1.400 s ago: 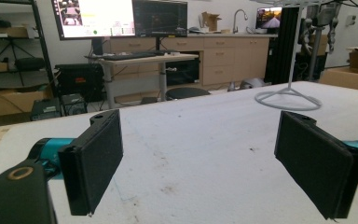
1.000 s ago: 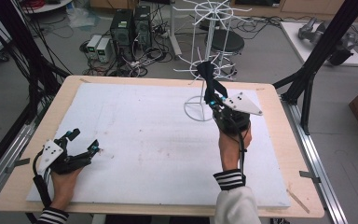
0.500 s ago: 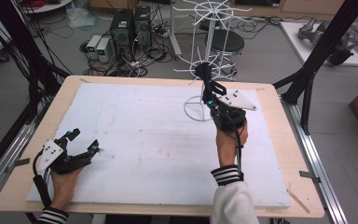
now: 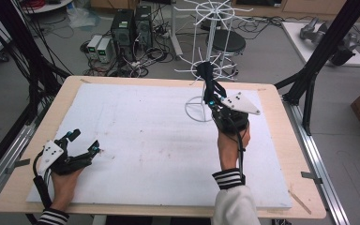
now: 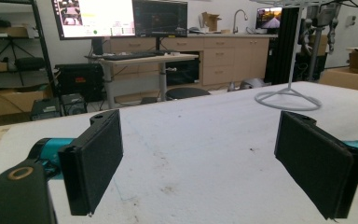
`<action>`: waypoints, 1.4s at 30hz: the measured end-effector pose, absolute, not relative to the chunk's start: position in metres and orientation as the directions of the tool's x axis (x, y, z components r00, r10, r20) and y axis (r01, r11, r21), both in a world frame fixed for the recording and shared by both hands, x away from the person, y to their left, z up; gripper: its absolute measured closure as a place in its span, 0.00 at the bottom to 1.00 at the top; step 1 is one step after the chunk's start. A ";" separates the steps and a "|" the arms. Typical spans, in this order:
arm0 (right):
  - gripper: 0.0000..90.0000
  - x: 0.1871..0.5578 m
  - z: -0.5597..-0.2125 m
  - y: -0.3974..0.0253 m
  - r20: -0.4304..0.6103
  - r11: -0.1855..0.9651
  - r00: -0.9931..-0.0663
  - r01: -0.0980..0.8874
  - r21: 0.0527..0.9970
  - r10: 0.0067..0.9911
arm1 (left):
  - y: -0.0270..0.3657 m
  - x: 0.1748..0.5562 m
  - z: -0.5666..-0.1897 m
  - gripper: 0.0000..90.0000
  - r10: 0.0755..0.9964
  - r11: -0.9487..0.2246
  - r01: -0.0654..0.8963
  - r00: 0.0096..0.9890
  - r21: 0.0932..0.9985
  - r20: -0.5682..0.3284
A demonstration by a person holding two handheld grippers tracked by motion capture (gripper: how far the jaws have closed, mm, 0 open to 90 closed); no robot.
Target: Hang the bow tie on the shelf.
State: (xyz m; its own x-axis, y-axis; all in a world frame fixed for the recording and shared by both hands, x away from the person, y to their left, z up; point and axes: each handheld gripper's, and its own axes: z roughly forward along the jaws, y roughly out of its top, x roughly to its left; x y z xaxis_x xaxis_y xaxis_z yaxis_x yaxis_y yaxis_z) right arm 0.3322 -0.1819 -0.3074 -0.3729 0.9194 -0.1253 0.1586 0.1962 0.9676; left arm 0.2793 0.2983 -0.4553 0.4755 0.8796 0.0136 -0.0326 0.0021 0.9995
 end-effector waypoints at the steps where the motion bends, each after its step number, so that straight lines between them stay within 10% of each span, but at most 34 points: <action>1: 0.93 0.332 -0.307 -0.182 -0.125 0.196 -0.373 0.159 0.968 0.919 | 0.298 0.279 -0.455 0.17 0.880 0.002 -0.033 0.475 0.999 0.014; 42: 0.93 0.355 -0.315 -0.180 -0.117 0.200 -0.342 0.218 0.955 0.932 | 0.298 0.279 -0.455 0.17 0.879 0.003 -0.032 0.476 0.999 0.012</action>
State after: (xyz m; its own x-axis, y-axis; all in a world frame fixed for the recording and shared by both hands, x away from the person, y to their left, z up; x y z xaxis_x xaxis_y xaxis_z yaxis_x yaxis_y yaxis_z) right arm 0.3548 -0.1796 -0.3147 -0.3423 0.9323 -0.1170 0.2175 0.1998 0.9554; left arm 0.2792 0.2985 -0.4553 0.4761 0.8793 0.0123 -0.0321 0.0034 0.9995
